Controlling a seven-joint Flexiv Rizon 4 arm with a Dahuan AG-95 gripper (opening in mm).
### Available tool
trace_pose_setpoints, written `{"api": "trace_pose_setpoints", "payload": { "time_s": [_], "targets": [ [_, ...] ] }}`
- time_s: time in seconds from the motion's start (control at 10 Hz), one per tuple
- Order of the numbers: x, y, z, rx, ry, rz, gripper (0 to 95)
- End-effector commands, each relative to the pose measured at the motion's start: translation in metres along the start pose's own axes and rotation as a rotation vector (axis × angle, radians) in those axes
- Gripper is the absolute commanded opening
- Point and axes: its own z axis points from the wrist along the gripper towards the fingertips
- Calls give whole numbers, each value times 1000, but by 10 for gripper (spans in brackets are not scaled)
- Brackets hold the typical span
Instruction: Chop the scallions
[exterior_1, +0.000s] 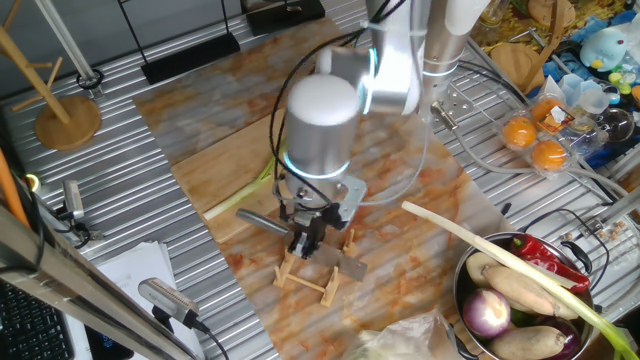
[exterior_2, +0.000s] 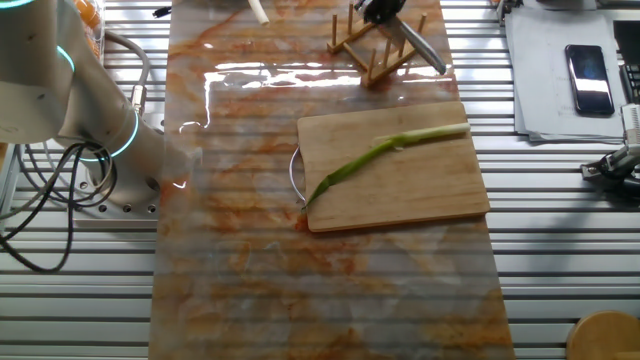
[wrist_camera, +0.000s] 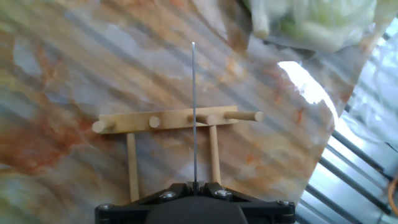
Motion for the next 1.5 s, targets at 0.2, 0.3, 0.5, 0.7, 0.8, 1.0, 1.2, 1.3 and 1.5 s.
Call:
{"api": "trace_pose_setpoints", "payload": {
  "time_s": [0.2, 0.3, 0.5, 0.7, 0.8, 1.0, 1.2, 1.3, 1.5],
  "targets": [
    [4, 2, -16, -1, 8, 20, 0],
    [8, 8, -24, -22, 32, 98, 0],
    [13, 12, -40, -18, 52, 239, 0],
    [21, 9, -65, -22, 134, 342, 0],
    [26, 7, -75, -28, 157, 395, 0],
    [43, 11, -88, -27, 189, 554, 0],
    [65, 16, -96, -27, 224, 645, 0],
    [80, 19, -100, -14, 223, 726, 0],
    [99, 28, -103, 6, 277, 920, 0]
  ]
}}
